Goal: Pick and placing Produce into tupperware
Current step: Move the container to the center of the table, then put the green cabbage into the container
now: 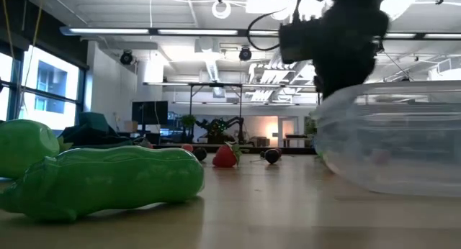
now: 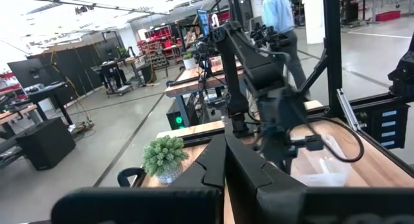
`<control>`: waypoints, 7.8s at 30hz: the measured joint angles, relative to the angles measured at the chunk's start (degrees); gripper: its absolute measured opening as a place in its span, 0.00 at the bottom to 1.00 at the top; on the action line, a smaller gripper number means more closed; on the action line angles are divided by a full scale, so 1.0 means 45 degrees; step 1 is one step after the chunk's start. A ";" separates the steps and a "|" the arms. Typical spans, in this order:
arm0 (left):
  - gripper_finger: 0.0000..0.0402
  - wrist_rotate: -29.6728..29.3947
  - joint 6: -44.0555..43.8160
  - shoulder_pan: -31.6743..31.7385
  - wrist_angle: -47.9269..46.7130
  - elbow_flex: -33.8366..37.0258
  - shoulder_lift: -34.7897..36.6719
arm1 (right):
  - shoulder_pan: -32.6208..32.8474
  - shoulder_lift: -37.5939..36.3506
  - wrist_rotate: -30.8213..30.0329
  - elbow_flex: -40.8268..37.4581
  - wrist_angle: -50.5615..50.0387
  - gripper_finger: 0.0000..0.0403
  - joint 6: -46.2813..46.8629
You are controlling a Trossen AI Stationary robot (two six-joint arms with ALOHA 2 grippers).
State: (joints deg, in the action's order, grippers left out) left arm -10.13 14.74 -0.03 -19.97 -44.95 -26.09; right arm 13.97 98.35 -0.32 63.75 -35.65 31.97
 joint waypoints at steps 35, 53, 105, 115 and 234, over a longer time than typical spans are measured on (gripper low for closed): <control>0.00 0.0000 0.0000 0.0002 0.0000 0.0000 0.0000 | -0.3696 0.0000 0.1754 0.0000 0.3046 0.00 -0.4731; 0.00 0.0000 0.0000 0.0004 0.0000 0.0000 0.0000 | -0.2553 -0.0015 0.2312 0.0000 0.1102 0.00 -0.3875; 0.00 0.0000 0.0335 0.0002 -0.0078 0.0000 0.0000 | -0.2739 0.4716 -0.1653 1.2060 -0.7380 0.00 -0.6391; 0.00 0.0000 0.0335 0.0004 -0.0083 -0.0005 -0.0005 | -0.3661 0.1458 -0.3028 1.0128 -0.8016 0.00 -0.4349; 0.00 0.0000 0.1671 0.0005 -0.0937 0.0000 -0.0005 | -0.6270 -0.0893 -0.0447 -0.3133 0.0125 0.59 0.8975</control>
State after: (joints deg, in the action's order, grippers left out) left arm -10.13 22.26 -0.01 -24.18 -44.95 -26.11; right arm -14.24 94.33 -2.33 49.65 -35.09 72.36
